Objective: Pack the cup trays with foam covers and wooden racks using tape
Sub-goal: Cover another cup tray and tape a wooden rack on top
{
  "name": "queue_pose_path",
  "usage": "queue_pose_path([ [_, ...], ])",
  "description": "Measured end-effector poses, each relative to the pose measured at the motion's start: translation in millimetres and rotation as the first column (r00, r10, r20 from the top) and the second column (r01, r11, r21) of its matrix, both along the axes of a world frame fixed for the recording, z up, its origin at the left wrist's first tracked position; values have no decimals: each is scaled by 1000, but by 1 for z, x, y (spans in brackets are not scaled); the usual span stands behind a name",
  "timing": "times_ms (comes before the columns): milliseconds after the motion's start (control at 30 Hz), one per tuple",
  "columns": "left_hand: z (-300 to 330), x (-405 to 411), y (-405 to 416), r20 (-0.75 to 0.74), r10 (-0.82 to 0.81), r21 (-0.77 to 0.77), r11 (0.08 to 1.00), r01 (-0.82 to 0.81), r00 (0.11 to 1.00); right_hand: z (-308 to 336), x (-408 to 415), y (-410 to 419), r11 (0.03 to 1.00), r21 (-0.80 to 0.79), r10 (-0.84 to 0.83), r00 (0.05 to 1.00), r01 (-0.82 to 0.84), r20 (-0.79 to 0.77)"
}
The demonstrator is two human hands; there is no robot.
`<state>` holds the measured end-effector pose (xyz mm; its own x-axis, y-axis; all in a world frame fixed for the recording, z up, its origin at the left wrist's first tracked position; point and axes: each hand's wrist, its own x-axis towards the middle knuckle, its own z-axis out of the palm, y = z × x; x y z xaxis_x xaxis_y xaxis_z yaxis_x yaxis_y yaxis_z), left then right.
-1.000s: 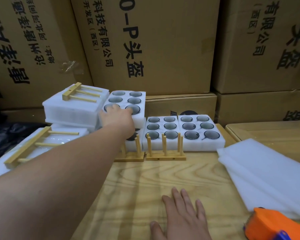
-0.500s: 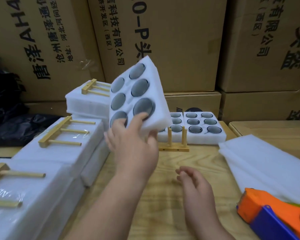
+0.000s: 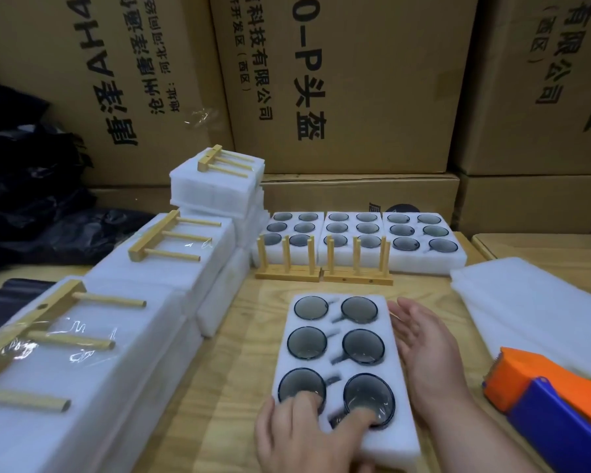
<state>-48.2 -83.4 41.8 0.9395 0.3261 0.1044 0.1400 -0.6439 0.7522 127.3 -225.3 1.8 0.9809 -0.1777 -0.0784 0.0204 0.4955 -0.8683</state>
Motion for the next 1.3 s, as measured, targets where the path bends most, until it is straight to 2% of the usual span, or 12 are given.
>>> queue_pose_path([
  [100,-4,7,-6,34,-165,337,930,144,986,-1,-1,0,1000,-16,11,1000,-10,23],
  [167,-3,27,8,246,-152,314,947,70,957,-2,0,0,1000,-21,14,1000,-14,23],
  [267,3,60,44,366,-38,-225,966,128,930,-3,-1,0,998,-35,46,999,-46,13],
  [333,5,82,59,334,30,-698,679,227,942,-3,-3,0,994,-38,100,995,-99,21],
  [367,1,90,62,309,29,-823,509,252,951,-3,-3,1,990,-32,136,990,-135,29],
  [433,-17,101,66,308,-16,-888,354,293,951,-4,-4,0,975,-17,221,974,-221,49],
  [567,-34,119,64,309,-74,-857,410,311,948,-7,0,-2,931,-137,349,936,-339,48],
  [700,-33,124,68,267,-6,-925,279,258,964,-8,-1,-4,894,-250,395,917,-371,55],
  [833,-37,131,71,201,74,-936,310,169,977,-3,-3,-5,886,-232,422,906,-401,44],
  [967,-42,131,70,213,96,-922,349,167,972,-1,-5,-2,936,-192,309,950,-296,37],
  [1100,-43,128,70,259,109,-815,558,156,960,3,-11,-2,964,-203,174,985,-174,-16],
  [1300,-43,129,71,228,189,-836,541,92,955,25,-11,2,876,-469,75,992,-112,-97],
])
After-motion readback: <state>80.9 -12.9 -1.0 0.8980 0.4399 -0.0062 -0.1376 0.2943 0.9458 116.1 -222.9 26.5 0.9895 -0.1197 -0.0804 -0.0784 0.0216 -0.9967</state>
